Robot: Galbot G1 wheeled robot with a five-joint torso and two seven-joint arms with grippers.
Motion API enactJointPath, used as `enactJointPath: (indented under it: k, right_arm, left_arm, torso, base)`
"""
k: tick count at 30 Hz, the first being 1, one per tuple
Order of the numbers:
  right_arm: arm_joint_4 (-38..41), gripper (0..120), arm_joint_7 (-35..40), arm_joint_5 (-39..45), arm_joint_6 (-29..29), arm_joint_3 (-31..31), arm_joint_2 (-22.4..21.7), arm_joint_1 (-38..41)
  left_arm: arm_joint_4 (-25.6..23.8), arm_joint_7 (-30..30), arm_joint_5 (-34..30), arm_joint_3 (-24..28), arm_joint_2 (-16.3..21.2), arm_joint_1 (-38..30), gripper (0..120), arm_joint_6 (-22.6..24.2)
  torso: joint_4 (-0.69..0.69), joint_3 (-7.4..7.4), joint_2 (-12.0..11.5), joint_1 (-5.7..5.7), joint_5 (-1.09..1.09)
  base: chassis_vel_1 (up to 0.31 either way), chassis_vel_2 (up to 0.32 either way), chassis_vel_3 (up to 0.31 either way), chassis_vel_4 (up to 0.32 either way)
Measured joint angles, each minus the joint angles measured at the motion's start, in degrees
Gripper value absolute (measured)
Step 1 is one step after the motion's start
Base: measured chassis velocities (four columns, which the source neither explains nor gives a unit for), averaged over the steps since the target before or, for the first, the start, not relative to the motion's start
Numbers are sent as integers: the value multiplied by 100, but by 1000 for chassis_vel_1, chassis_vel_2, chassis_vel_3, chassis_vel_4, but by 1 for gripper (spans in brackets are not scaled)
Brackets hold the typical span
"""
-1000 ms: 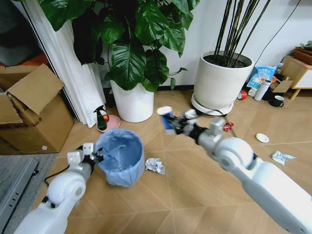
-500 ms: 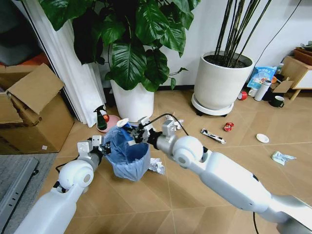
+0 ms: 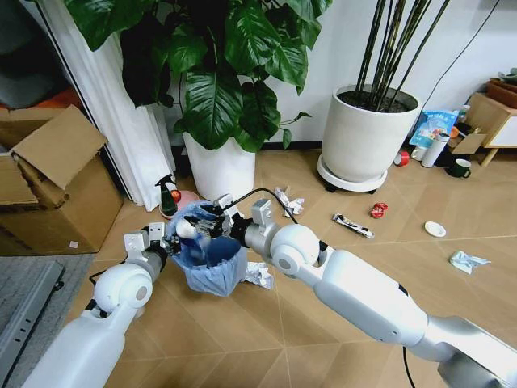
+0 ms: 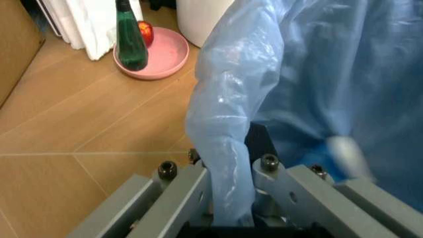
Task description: Pick up the trash bin and place the garbage on the floor into it.
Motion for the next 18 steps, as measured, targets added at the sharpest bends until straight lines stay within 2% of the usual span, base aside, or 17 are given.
enactJointPath:
  k: [2, 4, 6, 7, 11, 12, 15, 18]
  right_arm:
    - [22, 81, 60, -8, 0, 79, -6, -29]
    - [29, 82, 81, -8, 0, 101, -9, -37]
    - [86, 95, 257, -36, -22, 326, -97, -131]
    - [86, 95, 257, -36, -22, 326, -97, -131]
    - [119, 100, 308, -153, -128, 983, -631, -481]
    - [119, 100, 308, -153, -128, 983, -631, -481]
    - [94, 100, 222, -300, -198, 1422, -965, -949]
    - [43, 100, 156, -490, -191, 1670, -1066, -1314]
  left_arm:
    - [-12, -6, -1, -61, 5, 26, 0, -6]
    - [-12, -6, 9, -87, 6, 39, 0, -9]
    - [-34, -4, 64, -289, 6, 169, 0, -28]
    - [-34, -4, 64, -289, 6, 169, 0, -28]
    - [-67, 14, 106, -660, 37, 407, 0, -81]
    - [-67, 14, 106, -660, 37, 407, 0, -81]
    - [-163, 22, 128, -825, 51, 552, 0, -118]
    - [-247, 15, 130, -875, 54, 623, 0, -124]
  torso:
    - [0, 0, 0, 0, 1]
    - [0, 0, 0, 0, 1]
    - [2, 0, 0, 0, 2]
    - [2, 0, 0, 0, 2]
    - [1, 0, 0, 0, 2]
    - [1, 0, 0, 0, 2]
    - [0, 0, 0, 0, 3]
    - [0, 0, 1, -1, 2]
  base:
    - [0, 0, 0, 0]
    - [0, 0, 0, 0]
    - [0, 0, 0, 0]
    - [0, 0, 0, 0]
    - [0, 0, 0, 0]
    - [0, 0, 0, 0]
    - [0, 0, 0, 0]
    - [0, 0, 0, 0]
